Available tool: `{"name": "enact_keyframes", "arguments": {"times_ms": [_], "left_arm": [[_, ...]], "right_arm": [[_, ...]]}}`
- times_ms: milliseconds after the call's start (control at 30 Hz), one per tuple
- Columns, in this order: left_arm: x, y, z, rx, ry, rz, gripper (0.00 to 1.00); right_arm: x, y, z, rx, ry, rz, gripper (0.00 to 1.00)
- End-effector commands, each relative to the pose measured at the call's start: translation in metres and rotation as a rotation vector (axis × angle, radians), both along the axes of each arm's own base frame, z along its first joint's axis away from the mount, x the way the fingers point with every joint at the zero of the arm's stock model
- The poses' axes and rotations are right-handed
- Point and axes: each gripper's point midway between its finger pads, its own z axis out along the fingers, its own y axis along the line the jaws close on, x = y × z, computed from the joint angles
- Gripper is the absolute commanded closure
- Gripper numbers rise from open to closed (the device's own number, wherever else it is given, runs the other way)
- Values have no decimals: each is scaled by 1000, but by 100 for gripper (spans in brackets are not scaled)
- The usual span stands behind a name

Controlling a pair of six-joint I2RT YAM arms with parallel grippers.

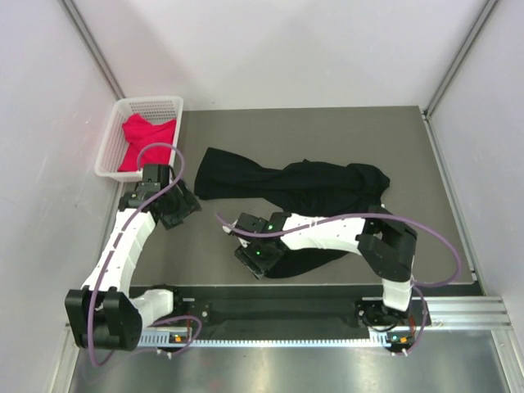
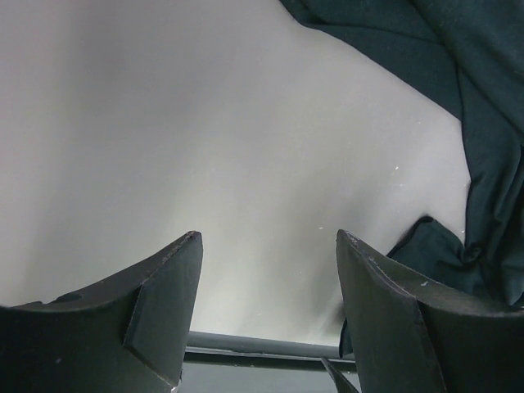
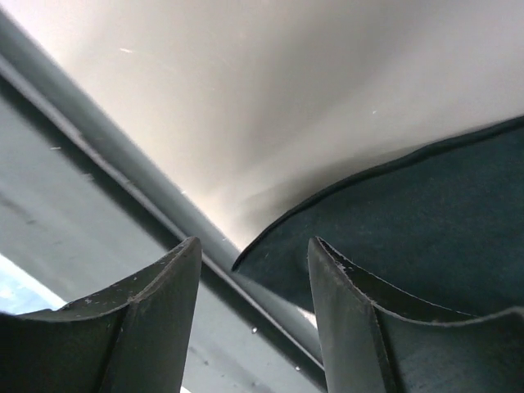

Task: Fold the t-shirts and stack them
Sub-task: Flatten the tshirt out

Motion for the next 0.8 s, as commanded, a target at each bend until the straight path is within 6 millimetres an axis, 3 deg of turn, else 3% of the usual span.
{"name": "enact_keyframes", "arguments": {"times_ms": [0, 100, 167, 200, 233, 267, 333, 433, 533, 567, 600, 633, 667, 733, 767], "left_arm": [[4, -1, 6, -20, -27, 6, 29], [8, -2, 4, -28, -19, 2, 29], [11, -3, 2, -33, -17, 2, 29], [12, -4, 0, -37, -11, -3, 29], [14, -4, 1, -41, -15, -2, 29], [15, -5, 1, -45, -18, -7, 29], [19, -9, 5, -60, -29, -28, 30], [29, -14, 20, -78, -89, -59, 28], [36, -16, 28, -88, -109, -56, 27], [41, -16, 33, -92, -123, -53, 27], [45, -17, 37, -100, -134, -52, 27], [47, -22, 42, -123, -146, -63, 25], [55, -24, 52, -136, -171, -60, 25], [64, -27, 73, -157, -219, -67, 23], [67, -27, 79, -158, -235, -68, 22]], "right_arm": [[1, -3, -11, -48, -44, -8, 45], [0, -12, -19, -88, -56, -10, 51], [4, -20, -22, -124, -81, -24, 60], [13, -26, -21, -150, -130, -45, 66], [18, -29, -18, -161, -160, -58, 80], [27, -32, -14, -164, -183, -83, 88], [44, -34, 10, -131, -233, -133, 100], [80, -33, 68, 4, -229, -227, 100], [106, -10, 169, 246, -267, -248, 100], [114, 10, 236, 402, -317, -214, 100], [117, 14, 268, 457, -343, -205, 100], [113, 13, 294, 487, -344, -185, 100], [114, 21, 363, 644, -404, -163, 100], [109, 19, 422, 803, -427, -165, 100], [93, 10, 468, 950, -433, -133, 100]]}}
